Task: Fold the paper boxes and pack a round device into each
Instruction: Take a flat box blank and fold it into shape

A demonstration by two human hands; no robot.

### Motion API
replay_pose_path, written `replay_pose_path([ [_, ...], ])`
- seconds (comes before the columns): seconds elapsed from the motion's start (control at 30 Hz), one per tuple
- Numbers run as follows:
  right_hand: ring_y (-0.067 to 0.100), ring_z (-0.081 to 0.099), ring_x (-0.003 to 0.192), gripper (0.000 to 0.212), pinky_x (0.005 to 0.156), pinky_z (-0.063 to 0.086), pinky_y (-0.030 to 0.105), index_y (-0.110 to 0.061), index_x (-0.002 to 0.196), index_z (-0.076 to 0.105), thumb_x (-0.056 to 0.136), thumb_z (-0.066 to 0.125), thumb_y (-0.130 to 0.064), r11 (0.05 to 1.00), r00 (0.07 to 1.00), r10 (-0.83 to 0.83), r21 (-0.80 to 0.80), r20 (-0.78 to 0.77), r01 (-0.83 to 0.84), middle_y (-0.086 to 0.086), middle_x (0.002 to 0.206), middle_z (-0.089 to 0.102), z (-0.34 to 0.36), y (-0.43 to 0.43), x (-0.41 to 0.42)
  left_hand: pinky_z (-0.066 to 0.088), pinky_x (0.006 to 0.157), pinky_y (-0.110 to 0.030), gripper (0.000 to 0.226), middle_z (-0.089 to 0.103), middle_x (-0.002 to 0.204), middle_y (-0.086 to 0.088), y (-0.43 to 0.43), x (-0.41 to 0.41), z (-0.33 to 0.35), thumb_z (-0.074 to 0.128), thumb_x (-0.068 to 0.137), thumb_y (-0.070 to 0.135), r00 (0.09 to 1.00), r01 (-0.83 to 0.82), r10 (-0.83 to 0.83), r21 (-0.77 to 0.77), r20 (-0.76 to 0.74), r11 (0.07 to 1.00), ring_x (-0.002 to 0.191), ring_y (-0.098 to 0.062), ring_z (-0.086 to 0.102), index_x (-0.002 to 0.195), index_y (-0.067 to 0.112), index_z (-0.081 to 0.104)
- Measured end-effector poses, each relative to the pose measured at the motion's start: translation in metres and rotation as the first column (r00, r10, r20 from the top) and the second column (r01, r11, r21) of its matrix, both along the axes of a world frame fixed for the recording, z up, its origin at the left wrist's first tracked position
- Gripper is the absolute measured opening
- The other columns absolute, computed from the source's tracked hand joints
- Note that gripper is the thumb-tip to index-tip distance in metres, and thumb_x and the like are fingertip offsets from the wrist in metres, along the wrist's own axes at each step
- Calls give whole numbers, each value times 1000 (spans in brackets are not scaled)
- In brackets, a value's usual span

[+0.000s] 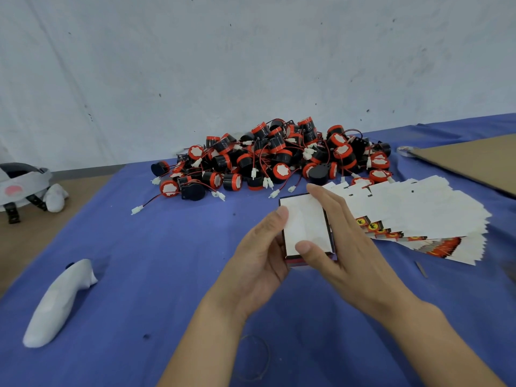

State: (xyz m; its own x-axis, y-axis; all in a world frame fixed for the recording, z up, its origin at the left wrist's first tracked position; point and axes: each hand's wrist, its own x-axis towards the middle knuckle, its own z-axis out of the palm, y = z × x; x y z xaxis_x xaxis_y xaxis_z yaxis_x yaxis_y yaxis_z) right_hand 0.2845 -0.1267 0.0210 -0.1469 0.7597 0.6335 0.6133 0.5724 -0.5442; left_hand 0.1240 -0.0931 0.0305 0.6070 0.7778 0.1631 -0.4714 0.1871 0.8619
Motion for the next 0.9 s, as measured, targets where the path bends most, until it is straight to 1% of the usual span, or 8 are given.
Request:
replay_pose_path([
  [0.17,-13,20,141,86,105,24,13,-71,140,2,71,47,-93,997,997,-3,-81,80,9,-52,144,11,3,2,5,57,88,-42,51,67,128,-13,3,-5,4,57,92,55,980,-145,156,91,-122,985,112,-28,67,127,20,66],
  [0.27,-22,13,138,96,102,23,14,-68,143,0,67,53,-91,997,986,-9,-79,167,23,-52,144,8,-1,5,9,58,67,-31,52,74,111,-1,2,-11,12,65,78,62,935,-227,267,185,-233,956,92,-17,72,123,35,67],
  [0.33,-31,4,131,99,98,21,11,-67,144,1,67,60,-85,997,973,-15,-76,231,34,-52,143,3,-4,8,12,56,70,-23,63,76,107,3,2,-14,11,70,79,59,885,-243,331,281,-328,928,94,-14,73,136,39,52],
  [0.43,-27,15,124,105,91,28,6,-52,148,11,66,77,-65,992,957,-25,-107,290,59,-44,144,6,-16,14,13,56,80,-18,64,71,113,19,-3,-10,1,73,86,46,789,-154,415,509,-453,847,105,-4,68,139,55,39],
  [0.53,-1,41,125,105,91,40,15,-40,152,15,71,81,-52,979,948,-35,-179,317,96,-27,151,11,-30,18,10,57,84,-24,72,59,122,28,-8,-1,-11,67,88,42,552,-13,635,756,-540,655,106,0,62,137,69,21],
  [0.67,-3,33,135,102,103,27,11,-58,144,-6,80,73,-47,969,943,11,-238,332,72,-44,144,12,-39,21,8,54,75,-30,75,60,130,15,-3,0,-26,55,96,39,311,251,837,888,-451,385,100,-11,62,145,57,1],
  [0.77,-11,30,129,111,100,25,5,-61,138,-21,85,75,-40,924,951,47,-375,305,74,-52,141,-3,-43,24,11,54,79,-38,70,60,134,11,0,4,-28,47,101,34,292,350,854,879,-430,323,104,-17,64,149,47,-3],
  [0.9,7,33,142,100,105,28,7,-26,160,6,88,74,-16,882,976,50,-468,213,57,-13,161,23,-42,27,18,52,72,-39,52,68,116,4,-9,11,-30,33,106,31,301,419,866,872,-398,255,90,-23,64,149,36,5],
])
